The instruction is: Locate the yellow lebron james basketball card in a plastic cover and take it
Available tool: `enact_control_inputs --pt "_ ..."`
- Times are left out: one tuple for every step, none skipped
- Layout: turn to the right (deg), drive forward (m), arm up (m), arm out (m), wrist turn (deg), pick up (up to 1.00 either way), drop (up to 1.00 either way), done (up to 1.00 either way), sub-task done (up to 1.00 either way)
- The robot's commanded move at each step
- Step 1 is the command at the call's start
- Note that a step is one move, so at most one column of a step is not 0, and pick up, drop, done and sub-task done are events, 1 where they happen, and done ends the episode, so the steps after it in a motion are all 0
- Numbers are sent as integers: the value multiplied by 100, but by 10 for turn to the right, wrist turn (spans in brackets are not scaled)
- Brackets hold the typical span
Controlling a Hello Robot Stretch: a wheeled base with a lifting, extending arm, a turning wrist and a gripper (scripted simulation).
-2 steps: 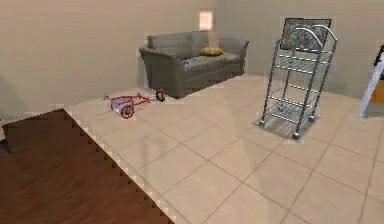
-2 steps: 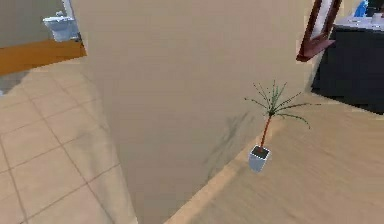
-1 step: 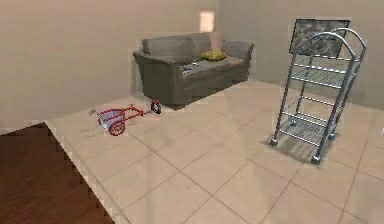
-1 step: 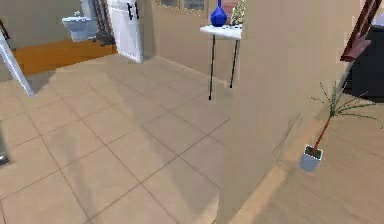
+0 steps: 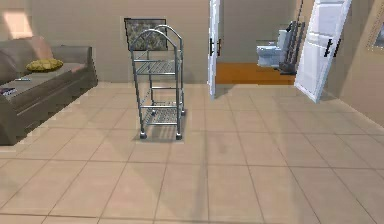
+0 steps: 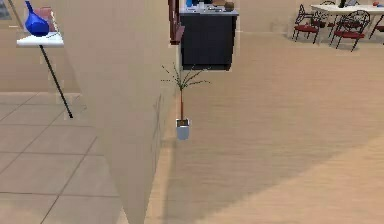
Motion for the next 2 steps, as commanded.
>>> enact_control_inputs --pt "0 50 0 0 0 0 0 0 0" --pt "240 0 0 0 0 0 0 0 0"
